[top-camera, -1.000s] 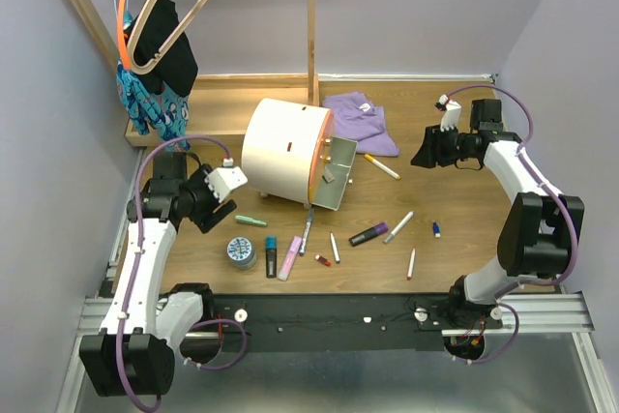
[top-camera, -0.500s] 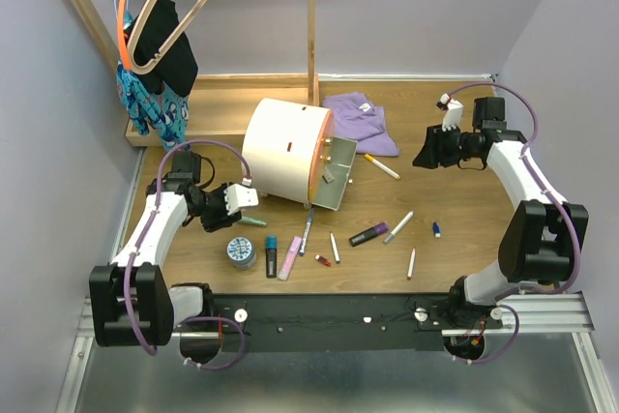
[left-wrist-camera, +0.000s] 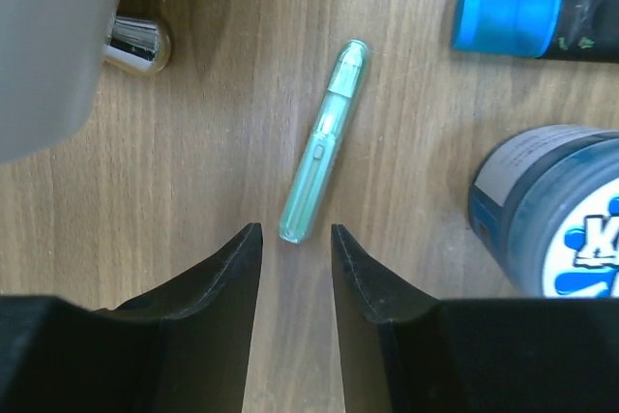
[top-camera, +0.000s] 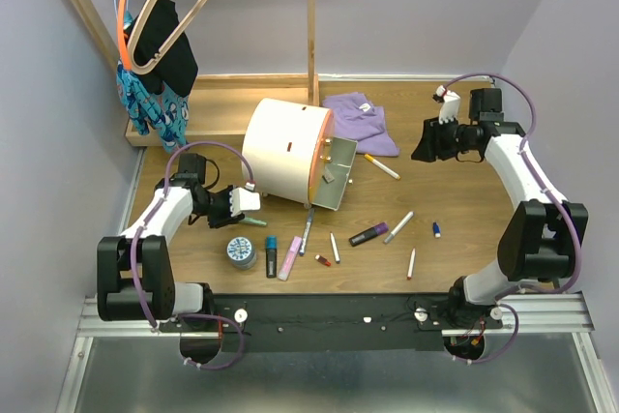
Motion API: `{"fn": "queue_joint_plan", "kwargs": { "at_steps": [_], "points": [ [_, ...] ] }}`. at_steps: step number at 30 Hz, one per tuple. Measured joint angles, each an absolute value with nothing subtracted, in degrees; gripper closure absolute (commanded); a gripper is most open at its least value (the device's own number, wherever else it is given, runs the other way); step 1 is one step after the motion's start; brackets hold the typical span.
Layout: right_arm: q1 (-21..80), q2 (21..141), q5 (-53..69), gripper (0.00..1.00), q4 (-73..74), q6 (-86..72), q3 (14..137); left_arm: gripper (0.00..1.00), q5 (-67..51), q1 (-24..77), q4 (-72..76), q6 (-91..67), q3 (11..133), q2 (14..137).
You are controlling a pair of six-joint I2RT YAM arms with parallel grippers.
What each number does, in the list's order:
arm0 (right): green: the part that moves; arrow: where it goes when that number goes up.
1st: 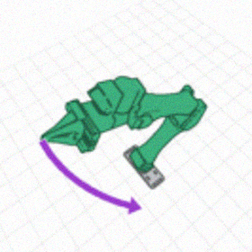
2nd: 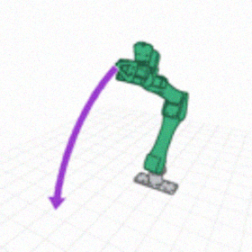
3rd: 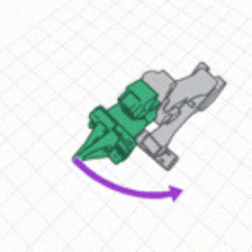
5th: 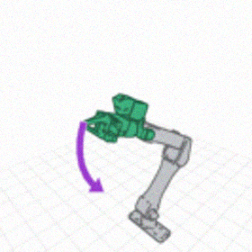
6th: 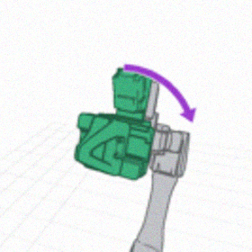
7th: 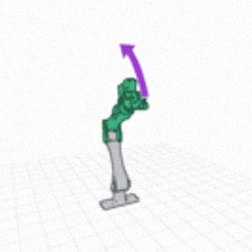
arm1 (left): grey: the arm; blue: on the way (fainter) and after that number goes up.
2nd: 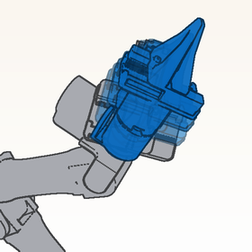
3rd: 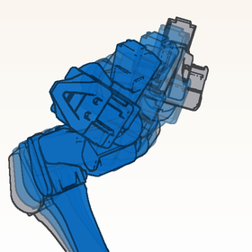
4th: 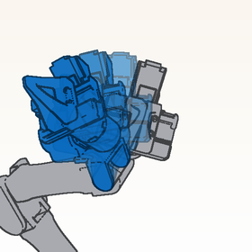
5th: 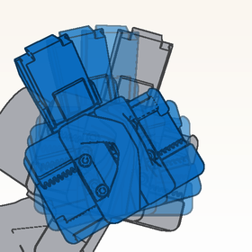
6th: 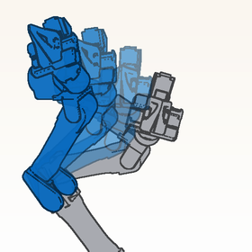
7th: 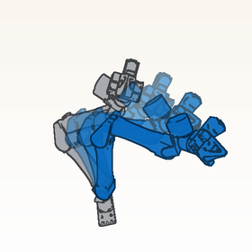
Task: Sort the stationery into containers
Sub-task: Pick up the pen from the center of the board.
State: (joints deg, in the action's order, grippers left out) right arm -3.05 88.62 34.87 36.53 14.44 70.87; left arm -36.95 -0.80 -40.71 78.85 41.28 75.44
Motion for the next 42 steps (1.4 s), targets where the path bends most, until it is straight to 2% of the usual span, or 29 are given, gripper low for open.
{"fn": "queue_joint_plan", "kwargs": {
  "at_steps": [18,21,24,28,31,37,42],
  "points": [
    [-2.1,89.6,33.2,0.46,36.6,14.0,70.9,0.58,-37.9,-0.8,-39.2,83.5,41.3,80.4],
    [-1.9,89.6,33.0,0.46,36.6,13.9,70.9,0.62,-37.9,-0.8,-39.2,84.2,41.1,80.9],
    [-1.8,89.6,32.8,0.47,36.5,13.8,70.9,0.69,-37.9,-0.8,-39.3,84.5,40.8,81.6],
    [-1.8,89.6,32.6,0.47,36.5,13.5,70.9,0.85,-37.8,-0.8,-39.3,84.5,40.2,81.8],
    [-1.7,89.6,32.6,0.47,36.5,13.5,70.9,0.90,-37.8,-0.8,-39.5,84.2,40.2,81.5],
    [-1.5,89.6,32.7,0.47,36.1,13.4,70.9,0.93,-37.3,-0.8,-41.3,81.6,40.6,74.6],
    [-1.5,89.3,33.5,0.48,35.7,13.4,70.9,0.95,-36.9,-0.8,-48.9,82.6,45.9,66.6]
  ]
}}
